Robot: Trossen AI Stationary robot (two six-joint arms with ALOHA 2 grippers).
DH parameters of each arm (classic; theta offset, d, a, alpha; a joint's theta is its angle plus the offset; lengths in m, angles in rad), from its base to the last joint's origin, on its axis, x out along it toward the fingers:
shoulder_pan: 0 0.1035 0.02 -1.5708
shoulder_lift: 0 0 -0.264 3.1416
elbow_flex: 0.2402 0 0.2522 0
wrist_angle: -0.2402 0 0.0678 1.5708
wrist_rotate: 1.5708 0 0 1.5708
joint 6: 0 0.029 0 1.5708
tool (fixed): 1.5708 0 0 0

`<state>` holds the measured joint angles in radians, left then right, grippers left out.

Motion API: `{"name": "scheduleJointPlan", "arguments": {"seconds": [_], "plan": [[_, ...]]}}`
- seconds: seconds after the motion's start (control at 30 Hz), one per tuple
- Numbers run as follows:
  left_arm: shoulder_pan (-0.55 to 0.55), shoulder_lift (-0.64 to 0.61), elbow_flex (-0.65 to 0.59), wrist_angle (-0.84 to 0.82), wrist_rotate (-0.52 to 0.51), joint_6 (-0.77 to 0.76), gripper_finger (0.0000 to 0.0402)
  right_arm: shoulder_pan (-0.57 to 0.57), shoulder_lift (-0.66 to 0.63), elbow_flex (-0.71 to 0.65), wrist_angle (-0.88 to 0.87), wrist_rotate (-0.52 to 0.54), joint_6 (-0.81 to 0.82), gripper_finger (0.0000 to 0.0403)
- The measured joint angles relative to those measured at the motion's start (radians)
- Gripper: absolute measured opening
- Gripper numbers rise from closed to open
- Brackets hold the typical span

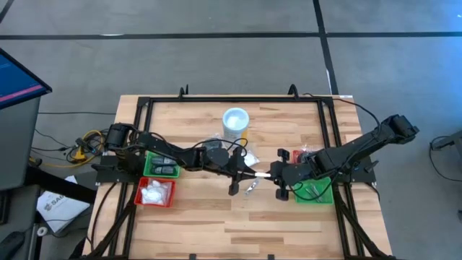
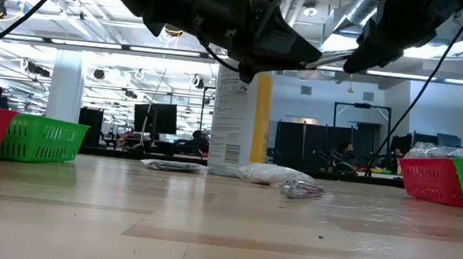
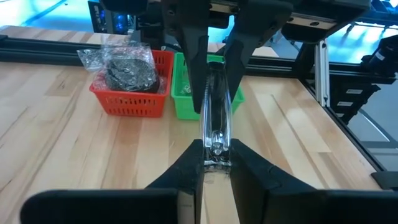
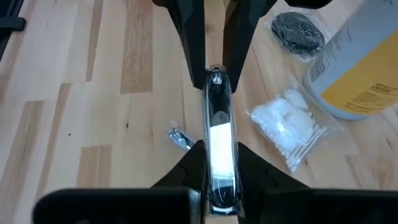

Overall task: Pick & Place Travel size toiletries
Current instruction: Put the nail cutter into the right green bin

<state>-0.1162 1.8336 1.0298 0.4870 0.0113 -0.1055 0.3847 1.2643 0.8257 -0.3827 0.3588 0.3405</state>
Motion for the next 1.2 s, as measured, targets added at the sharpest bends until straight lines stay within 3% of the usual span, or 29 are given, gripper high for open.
{"name": "scheduleJointPlan", "arguments": {"seconds": [0.3, 0.83, 1.2], "plan": [[-0.001, 0.000, 0.000, 0.000, -0.001, -0.003, 0.0055, 0.000, 0.000, 0.000, 0.002, -0.002, -0.003, 0.0036], [0.005, -0.016, -0.001, 0.001, -0.060, 0.098, 0.0126, 0.007, 0.000, 0.000, -0.028, 0.008, 0.038, 0.0036], [0.011, -0.211, -0.099, -0.018, -0.093, 0.109, 0.0156, 0.007, -0.001, 0.000, -0.096, 0.008, 0.125, 0.0036]]}}
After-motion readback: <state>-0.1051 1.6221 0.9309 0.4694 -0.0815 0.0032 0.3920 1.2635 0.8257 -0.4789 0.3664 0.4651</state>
